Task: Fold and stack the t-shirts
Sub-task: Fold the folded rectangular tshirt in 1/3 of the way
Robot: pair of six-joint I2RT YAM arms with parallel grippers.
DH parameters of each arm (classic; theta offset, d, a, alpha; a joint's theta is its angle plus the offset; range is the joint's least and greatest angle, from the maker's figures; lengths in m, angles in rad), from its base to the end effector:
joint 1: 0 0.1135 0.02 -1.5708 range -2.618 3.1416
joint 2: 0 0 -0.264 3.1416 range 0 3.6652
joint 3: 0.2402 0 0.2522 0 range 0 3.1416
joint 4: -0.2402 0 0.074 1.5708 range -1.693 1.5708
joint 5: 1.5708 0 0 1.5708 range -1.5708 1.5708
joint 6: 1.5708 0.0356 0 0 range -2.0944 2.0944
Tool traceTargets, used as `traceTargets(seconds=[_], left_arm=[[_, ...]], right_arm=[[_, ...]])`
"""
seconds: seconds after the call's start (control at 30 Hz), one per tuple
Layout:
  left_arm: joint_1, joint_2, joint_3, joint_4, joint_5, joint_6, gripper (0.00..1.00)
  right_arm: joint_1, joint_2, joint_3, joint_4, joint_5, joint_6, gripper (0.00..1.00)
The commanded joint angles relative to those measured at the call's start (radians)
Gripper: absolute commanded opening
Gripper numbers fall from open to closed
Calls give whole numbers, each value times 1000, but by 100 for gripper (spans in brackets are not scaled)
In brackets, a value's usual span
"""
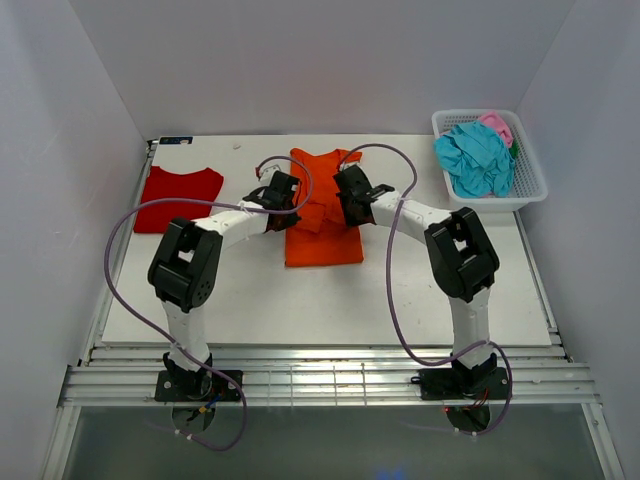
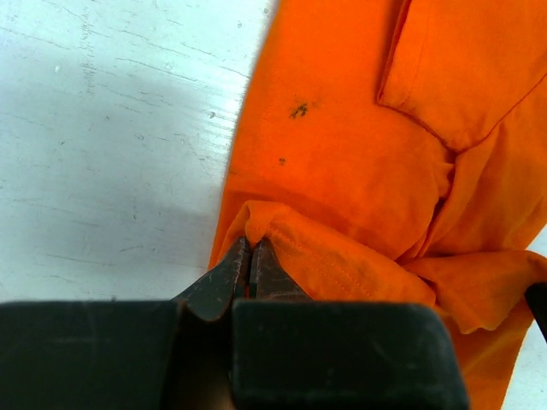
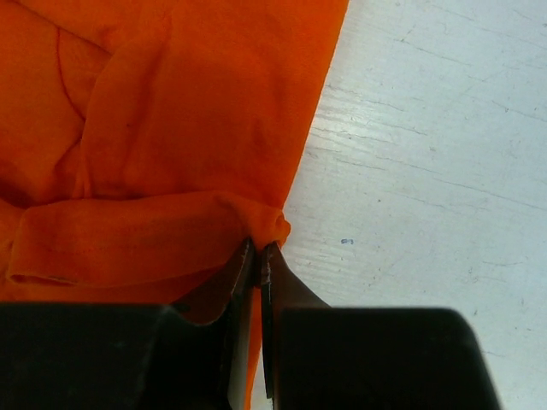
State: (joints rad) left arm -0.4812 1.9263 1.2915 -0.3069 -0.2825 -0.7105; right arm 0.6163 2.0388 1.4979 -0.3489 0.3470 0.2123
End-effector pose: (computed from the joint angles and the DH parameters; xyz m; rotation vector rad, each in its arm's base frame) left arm 0.3666 -0.1802 0.1766 -0.3951 2.4348 -0.1599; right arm 0.3723 0.2489 0.1909 -0.3335 2.3671 -0.0425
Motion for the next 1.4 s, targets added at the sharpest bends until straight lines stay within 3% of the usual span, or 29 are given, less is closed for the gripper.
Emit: traceTargets(seconds=[0.0,0.07,0.13,0.2,0.27,0.4,0.57,0.63,0.67,0.7,0.73,0.77,0.8,1.0,1.37], left_arm=[[7,-7,46,6,11,16,8],[7,-1,57,6,3,26,11],[7,-1,77,6,-4,34,26],[7,-6,109,6,-20,51,35],[7,-12,141,5,-33,68,57],[7,-82,189,35,-93,118,70],[-5,-220,71,123,-80,138,72],[-22,-286,8,158,-57,117,58],[-46,-303,-67,170,-35,109,41],[-59,-320,-104,195,-21,102,15],[-88,-344,-138,203,-12,76,0],[-102,-352,-203,219,8,68,0],[-120,-358,-231,242,5,60,0],[-195,-320,-349,299,40,-12,0],[-217,-240,-389,381,34,-21,0]], right_arm=[[-9,18,51,-1,4,-13,8],[-12,30,62,-1,4,-14,8],[-15,40,87,-2,4,-17,8],[-21,46,129,-5,4,-24,17],[-23,55,168,-12,26,-43,29],[-26,28,242,-16,101,-83,36],[-26,-141,127,69,95,-106,37],[-24,-214,67,99,64,-94,37],[-24,-233,11,105,17,-91,34],[-23,-248,-16,111,-17,-85,31],[-23,-276,-43,122,-41,-74,24],[-21,-285,-94,131,-101,-68,11],[-20,-293,-116,140,-133,-62,8],[-7,-278,-200,203,-307,-25,8],[2,-186,-206,291,-486,15,8]])
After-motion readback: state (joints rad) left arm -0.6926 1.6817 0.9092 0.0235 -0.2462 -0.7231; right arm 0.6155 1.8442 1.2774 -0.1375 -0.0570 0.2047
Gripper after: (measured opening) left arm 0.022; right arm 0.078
